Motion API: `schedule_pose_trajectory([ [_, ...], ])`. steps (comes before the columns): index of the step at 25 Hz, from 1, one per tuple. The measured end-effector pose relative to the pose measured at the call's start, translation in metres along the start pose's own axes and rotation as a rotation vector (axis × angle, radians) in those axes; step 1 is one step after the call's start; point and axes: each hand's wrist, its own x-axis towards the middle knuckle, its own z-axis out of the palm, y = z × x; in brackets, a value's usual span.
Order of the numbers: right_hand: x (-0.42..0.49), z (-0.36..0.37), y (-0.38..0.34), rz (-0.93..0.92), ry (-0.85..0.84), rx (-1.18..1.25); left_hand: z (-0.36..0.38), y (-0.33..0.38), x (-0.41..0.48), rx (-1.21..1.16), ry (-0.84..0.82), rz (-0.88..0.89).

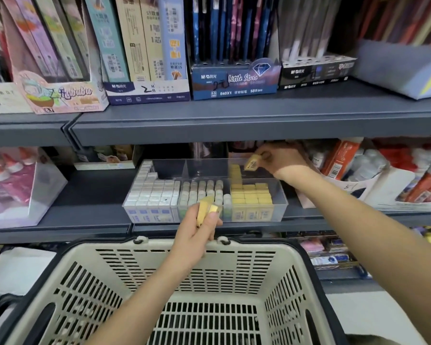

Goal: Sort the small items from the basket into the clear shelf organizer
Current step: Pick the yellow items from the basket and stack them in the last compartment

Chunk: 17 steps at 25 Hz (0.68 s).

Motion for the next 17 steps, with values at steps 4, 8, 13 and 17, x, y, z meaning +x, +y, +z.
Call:
schedule_pose_trajectory([
  [4, 0.015, 0.014, 0.003, -0.085, -0.207, 0.047, 0.0, -0.001, 0.002, -0.024, -0.017, 0.038],
  [8, 0.018, 0.026, 0.004, -0.156, -0.305, 0.048, 0.001, -0.003, 0.004, -0.067, -0.03, 0.031],
  [13, 0.01, 0.017, 0.001, -0.177, -0.333, 0.0, 0.001, 0.001, 0.007, -0.072, -0.038, -0.032],
  [17, -0.029, 0.011, -0.023, -0.29, -0.153, 0.151, -0.002, 0.003, 0.014, -0.209, 0.001, -0.147],
])
